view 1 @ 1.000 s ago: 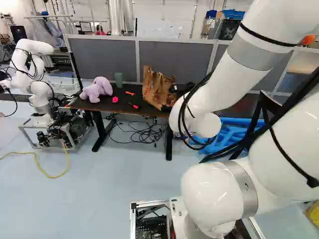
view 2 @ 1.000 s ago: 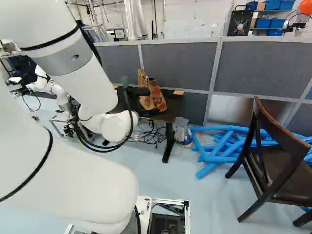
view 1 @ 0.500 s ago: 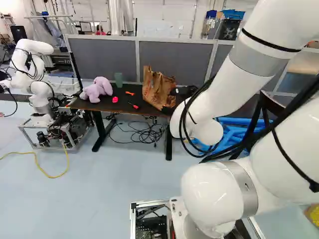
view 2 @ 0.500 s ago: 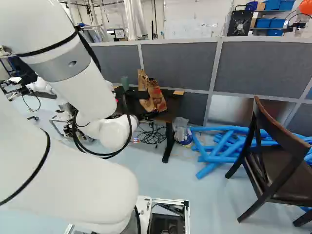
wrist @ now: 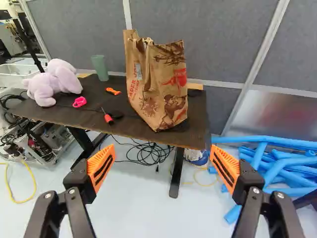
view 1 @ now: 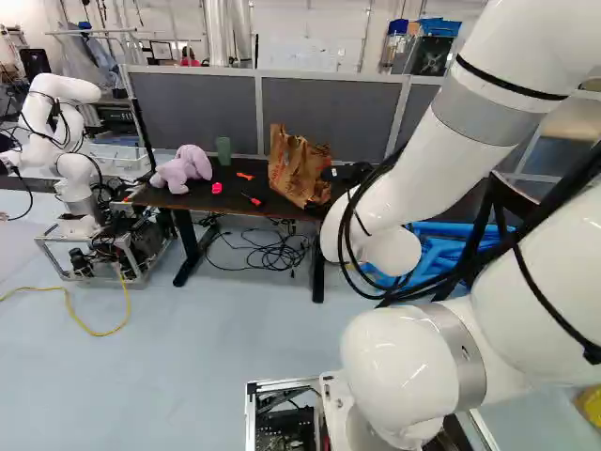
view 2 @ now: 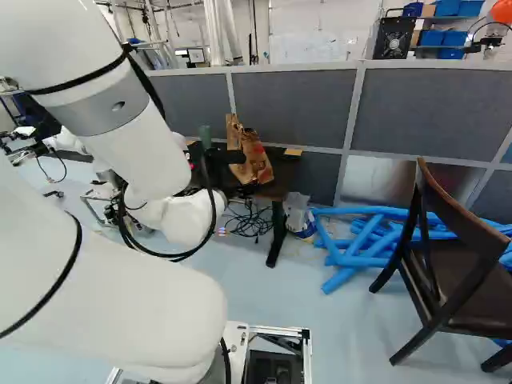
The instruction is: Pick up the bag on the ground and place it on the table
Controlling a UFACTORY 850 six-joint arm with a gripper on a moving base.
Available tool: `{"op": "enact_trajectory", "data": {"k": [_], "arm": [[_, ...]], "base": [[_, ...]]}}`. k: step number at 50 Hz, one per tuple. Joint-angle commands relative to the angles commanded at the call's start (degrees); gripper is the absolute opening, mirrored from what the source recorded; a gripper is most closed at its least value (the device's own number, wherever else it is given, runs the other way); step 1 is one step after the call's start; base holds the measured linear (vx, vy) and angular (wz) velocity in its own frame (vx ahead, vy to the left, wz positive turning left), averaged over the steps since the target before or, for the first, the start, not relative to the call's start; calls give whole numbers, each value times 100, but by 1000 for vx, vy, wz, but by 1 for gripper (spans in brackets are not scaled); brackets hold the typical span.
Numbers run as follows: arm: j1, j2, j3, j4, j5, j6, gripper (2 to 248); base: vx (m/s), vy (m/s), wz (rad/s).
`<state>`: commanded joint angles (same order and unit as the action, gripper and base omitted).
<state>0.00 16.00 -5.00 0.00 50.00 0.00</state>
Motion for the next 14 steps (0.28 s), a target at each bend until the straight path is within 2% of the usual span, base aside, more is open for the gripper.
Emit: {"op": "enact_trajectory", "data": {"k": [14], "arm": [[0, 0, 0, 0, 0, 0, 247]], "base": [[0, 0, 0]]}}
